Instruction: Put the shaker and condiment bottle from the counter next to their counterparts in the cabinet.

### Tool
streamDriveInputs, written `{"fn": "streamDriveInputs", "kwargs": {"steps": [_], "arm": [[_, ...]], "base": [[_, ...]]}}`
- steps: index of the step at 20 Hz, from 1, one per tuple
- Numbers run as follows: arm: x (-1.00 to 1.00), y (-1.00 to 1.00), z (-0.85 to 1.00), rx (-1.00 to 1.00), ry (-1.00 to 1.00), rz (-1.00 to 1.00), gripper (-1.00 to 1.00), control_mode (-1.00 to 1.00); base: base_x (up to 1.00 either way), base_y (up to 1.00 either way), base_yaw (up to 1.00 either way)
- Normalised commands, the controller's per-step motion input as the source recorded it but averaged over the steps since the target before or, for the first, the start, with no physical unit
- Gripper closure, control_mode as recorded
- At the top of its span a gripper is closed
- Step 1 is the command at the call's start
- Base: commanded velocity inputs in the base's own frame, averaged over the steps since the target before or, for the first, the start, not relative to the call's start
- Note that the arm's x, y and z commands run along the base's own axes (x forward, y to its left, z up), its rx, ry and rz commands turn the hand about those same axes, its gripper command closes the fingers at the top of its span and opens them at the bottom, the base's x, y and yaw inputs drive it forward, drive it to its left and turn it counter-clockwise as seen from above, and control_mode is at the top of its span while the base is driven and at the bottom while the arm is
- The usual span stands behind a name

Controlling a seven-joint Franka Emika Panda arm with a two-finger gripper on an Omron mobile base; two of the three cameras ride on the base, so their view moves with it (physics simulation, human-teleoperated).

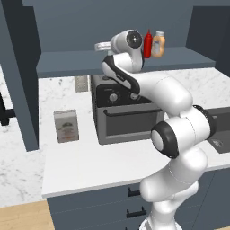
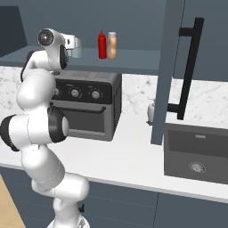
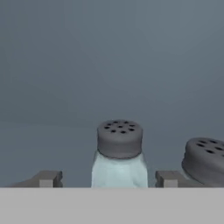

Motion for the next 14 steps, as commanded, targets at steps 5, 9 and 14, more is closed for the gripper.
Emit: {"fn": "streamDriveInputs", "kwargs": {"steps": [5, 9, 14], "arm": [[0.00, 0.00, -0.18, 0.03, 0.02, 0.00, -1.00, -1.00], [-0.02, 0.00, -0.15, 0.05, 0.01, 0.00, -1.00, -1.00], [-0.17, -0.02, -0.04, 0.07, 0.00, 0.00, -1.00, -1.00]], "base": [[0.00, 0.00, 0.00], [0.00, 0.00, 0.00], [0.00, 0.00, 0.00]]}}
